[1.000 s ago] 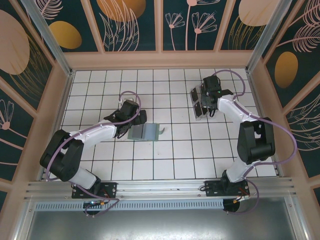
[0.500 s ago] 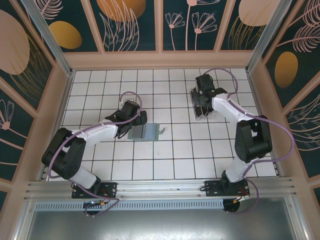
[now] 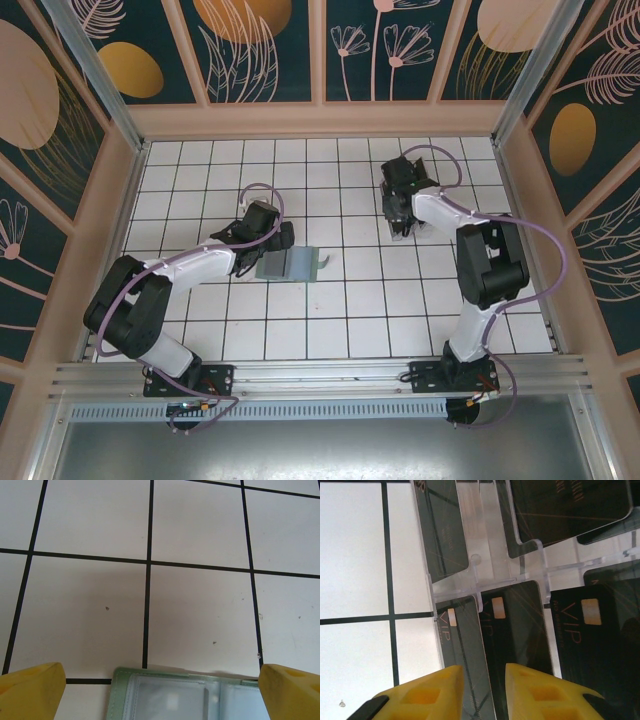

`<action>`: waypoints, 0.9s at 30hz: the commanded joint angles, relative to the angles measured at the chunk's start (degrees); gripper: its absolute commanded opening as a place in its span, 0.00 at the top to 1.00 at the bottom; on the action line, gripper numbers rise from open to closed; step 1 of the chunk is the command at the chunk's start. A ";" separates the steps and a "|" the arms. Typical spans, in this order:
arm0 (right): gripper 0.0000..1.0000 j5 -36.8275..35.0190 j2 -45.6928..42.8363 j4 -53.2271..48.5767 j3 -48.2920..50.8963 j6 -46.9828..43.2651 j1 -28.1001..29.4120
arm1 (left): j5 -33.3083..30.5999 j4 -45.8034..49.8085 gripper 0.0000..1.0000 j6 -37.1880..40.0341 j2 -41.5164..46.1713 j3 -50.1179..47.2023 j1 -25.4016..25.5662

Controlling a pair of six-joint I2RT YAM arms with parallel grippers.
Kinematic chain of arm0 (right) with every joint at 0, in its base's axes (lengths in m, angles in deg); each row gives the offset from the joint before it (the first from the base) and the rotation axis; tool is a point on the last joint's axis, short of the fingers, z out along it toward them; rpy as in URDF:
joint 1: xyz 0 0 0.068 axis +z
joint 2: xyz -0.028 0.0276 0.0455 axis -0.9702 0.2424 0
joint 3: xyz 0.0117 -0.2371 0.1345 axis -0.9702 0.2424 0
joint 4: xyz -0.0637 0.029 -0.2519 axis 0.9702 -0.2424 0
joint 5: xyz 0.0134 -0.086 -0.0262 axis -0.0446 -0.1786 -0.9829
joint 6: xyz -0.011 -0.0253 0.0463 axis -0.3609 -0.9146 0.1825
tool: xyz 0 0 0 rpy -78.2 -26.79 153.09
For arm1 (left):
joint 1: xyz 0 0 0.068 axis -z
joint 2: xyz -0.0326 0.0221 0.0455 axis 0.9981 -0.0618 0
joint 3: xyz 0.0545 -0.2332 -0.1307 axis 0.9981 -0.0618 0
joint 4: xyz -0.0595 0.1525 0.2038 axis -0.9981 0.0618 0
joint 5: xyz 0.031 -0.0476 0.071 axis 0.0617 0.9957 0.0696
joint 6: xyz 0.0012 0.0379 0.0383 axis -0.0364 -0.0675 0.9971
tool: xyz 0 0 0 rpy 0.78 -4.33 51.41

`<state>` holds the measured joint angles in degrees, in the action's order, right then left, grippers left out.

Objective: Put the credit cards into the card holder
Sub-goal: Pick up the credit card from the storage box.

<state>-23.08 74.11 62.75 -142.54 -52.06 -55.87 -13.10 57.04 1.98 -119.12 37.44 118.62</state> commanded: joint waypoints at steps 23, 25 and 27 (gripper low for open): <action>0.86 1.89 1.94 0.22 -2.38 0.28 0.90 | 0.31 -0.83 0.01 1.07 -0.90 0.86 -0.46; 0.89 1.97 2.10 0.10 -2.41 0.21 0.81 | 0.39 -0.81 0.01 1.09 -0.84 0.81 -0.46; 0.93 2.45 2.15 0.18 -2.35 0.21 0.64 | 0.43 -0.83 0.01 1.04 -0.84 0.68 -0.45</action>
<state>-21.27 76.27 62.99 -143.63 -52.09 -55.17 -13.10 57.02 2.00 -119.47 37.44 118.64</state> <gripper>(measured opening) 0.088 0.985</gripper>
